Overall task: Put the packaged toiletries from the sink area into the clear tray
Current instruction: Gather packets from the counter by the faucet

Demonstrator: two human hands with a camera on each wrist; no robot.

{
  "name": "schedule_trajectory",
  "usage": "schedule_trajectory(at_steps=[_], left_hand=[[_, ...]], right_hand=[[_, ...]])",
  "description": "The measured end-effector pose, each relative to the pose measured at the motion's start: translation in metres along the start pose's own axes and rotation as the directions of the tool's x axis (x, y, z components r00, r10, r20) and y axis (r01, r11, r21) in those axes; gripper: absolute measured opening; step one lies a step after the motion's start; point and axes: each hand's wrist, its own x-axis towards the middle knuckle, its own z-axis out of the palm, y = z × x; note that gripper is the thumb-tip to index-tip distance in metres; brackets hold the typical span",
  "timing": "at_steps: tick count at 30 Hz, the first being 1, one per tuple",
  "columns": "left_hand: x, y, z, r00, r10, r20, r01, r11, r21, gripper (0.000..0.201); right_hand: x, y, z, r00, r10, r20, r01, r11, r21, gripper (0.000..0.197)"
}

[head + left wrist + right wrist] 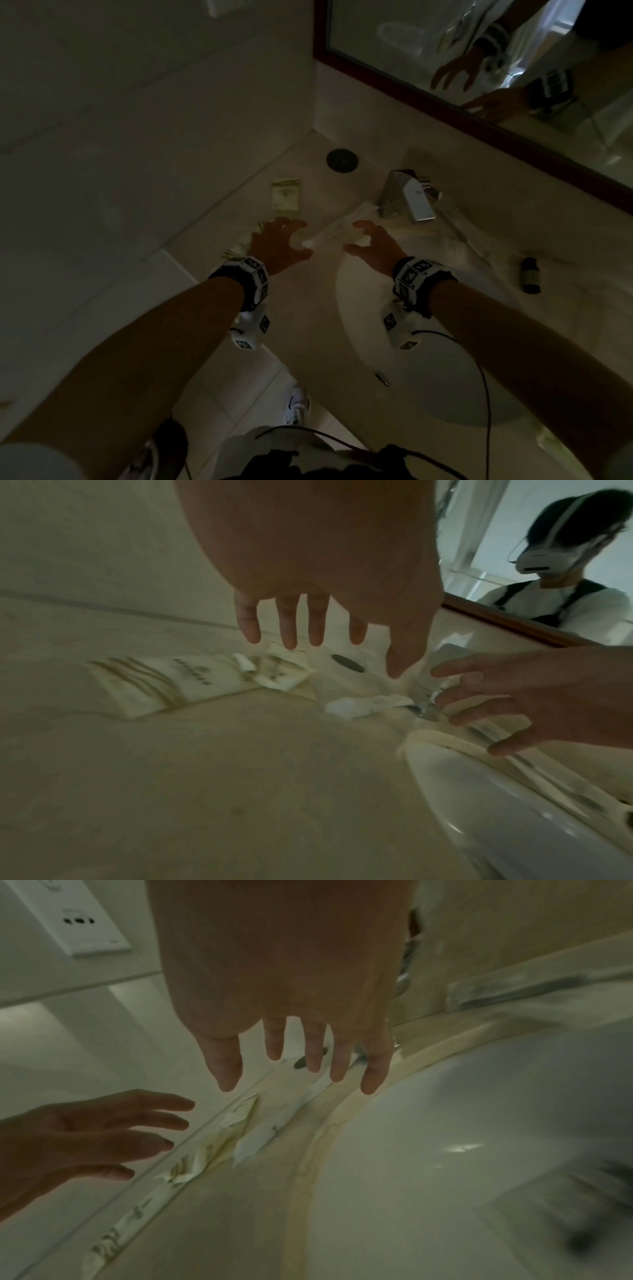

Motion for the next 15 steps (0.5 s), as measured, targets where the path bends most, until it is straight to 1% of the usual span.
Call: schedule_trajectory(at_steps=[3,7,11,15], left_hand=[[0.002,-0.018,-0.006,0.999,-0.047,-0.005,0.048,0.997,0.059,0.069],[0.009,-0.035,-0.013,0.998,-0.064,0.008,0.062,0.989,0.136,0.069],[0.018,-0.046,-0.015,0.996,-0.06,0.058,0.05,0.984,0.17,0.068],[0.025,-0.052,-0.014,0.988,-0.072,0.135,0.039,0.973,0.229,0.064]], right_hand=[[0.013,-0.017,0.011,0.999,-0.028,0.019,0.028,1.0,0.01,0.062],[0.029,-0.035,0.022,0.996,-0.068,0.05,0.07,0.997,-0.03,0.064],[0.044,-0.047,0.03,0.992,-0.099,0.077,0.103,0.994,-0.039,0.06],[0.057,-0.055,0.038,0.991,-0.09,0.099,0.094,0.995,-0.036,0.058]])
